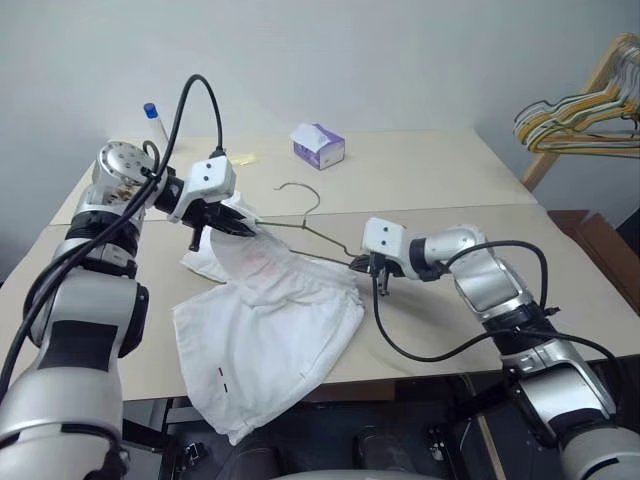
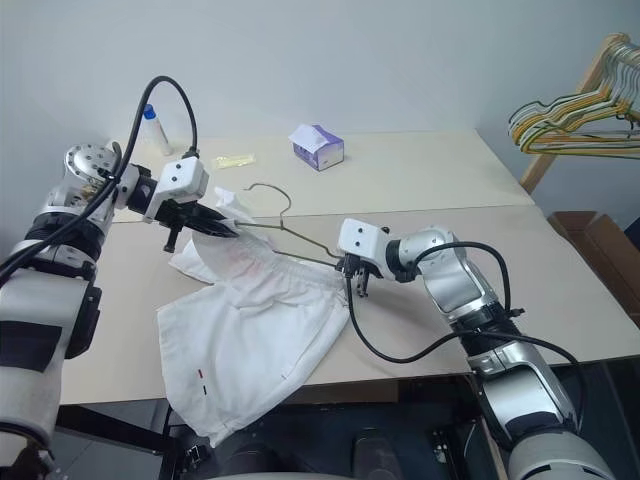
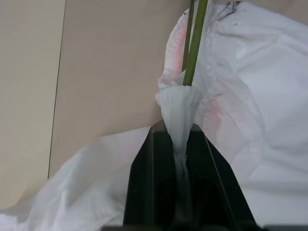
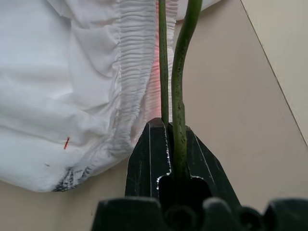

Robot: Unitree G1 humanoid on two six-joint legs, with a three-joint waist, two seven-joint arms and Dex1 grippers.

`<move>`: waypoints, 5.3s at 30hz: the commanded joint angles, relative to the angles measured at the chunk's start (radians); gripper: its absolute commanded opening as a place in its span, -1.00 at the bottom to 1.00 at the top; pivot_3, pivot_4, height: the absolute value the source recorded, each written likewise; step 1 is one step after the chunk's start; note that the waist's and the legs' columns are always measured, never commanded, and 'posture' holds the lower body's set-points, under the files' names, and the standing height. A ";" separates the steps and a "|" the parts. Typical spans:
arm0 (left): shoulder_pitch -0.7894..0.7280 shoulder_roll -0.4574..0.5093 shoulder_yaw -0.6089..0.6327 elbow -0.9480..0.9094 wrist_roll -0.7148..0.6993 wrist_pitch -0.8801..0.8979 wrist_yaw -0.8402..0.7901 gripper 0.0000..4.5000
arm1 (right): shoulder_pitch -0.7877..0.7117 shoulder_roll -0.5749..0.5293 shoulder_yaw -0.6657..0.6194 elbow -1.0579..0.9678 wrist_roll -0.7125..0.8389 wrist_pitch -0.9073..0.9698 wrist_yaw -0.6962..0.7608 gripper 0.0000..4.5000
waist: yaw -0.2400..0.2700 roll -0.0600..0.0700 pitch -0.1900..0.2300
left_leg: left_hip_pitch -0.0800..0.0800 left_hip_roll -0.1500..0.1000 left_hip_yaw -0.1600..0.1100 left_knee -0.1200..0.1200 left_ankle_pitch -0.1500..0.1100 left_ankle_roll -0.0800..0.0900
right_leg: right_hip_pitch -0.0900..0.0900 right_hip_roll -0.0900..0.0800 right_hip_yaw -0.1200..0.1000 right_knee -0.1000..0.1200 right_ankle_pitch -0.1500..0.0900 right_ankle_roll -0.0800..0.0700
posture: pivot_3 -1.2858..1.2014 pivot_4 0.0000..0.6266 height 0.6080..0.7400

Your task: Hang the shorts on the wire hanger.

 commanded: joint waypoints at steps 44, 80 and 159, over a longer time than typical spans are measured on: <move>-0.094 0.042 0.220 -0.008 0.023 -0.037 0.096 -1.00 | 0.228 0.178 -0.269 -0.241 0.453 0.521 -0.290 -0.99 | -0.024 0.000 0.000 | -0.001 0.000 -0.002 0.000 0.000 0.000 | 0.001 0.000 -0.001 0.001 0.000 0.000 | -0.01 -1.00 1.00; 0.019 0.155 0.004 -0.127 -0.248 0.059 -0.033 -1.00 | 0.132 -0.089 -0.421 -0.080 0.427 0.379 -0.294 -0.99 | -0.025 0.000 0.000 | 0.000 0.000 -0.002 0.000 0.000 0.000 | 0.001 0.000 0.000 0.000 0.000 0.000 | -0.02 -1.00 1.00; 0.041 0.064 0.096 -0.163 -0.216 -0.001 -0.033 -1.00 | -0.237 -0.083 -0.128 -0.092 0.318 0.385 0.048 -0.65 | -0.052 0.000 0.000 | -0.001 0.000 -0.002 0.002 0.000 0.001 | 0.000 -0.001 -0.001 0.001 0.000 0.001 | -0.05 -1.00 1.00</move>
